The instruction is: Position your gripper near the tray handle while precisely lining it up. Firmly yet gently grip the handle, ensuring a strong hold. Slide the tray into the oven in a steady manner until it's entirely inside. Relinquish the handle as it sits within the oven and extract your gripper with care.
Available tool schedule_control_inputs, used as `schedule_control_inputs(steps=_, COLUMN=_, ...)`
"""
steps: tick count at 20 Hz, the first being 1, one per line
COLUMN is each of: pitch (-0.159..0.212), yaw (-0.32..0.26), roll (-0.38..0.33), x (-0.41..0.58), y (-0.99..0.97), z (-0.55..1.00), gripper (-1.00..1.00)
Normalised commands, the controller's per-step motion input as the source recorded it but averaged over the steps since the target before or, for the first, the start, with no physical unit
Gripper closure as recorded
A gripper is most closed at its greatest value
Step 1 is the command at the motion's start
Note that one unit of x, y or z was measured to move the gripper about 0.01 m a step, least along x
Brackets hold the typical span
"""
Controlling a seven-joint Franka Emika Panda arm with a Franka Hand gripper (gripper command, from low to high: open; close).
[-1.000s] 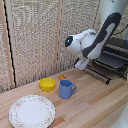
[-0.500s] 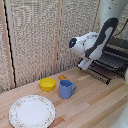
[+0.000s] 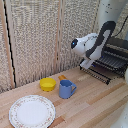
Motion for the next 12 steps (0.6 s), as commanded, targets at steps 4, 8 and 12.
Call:
schedule_control_inputs(steps=4, pitch=0.051, yaw=0.039, roll=-0.113, x=0.029, y=-0.01, z=0.0, gripper=1.0)
schedule_control_inputs(steps=8, pitch=0.079, yaw=0.062, roll=-0.081, x=0.091, y=-0.12, z=0.0, gripper=1.0)
schedule_control_inputs(steps=12, pitch=0.126, yaw=0.116, roll=-0.07, x=0.119, y=-0.27, z=0.0, gripper=1.0)
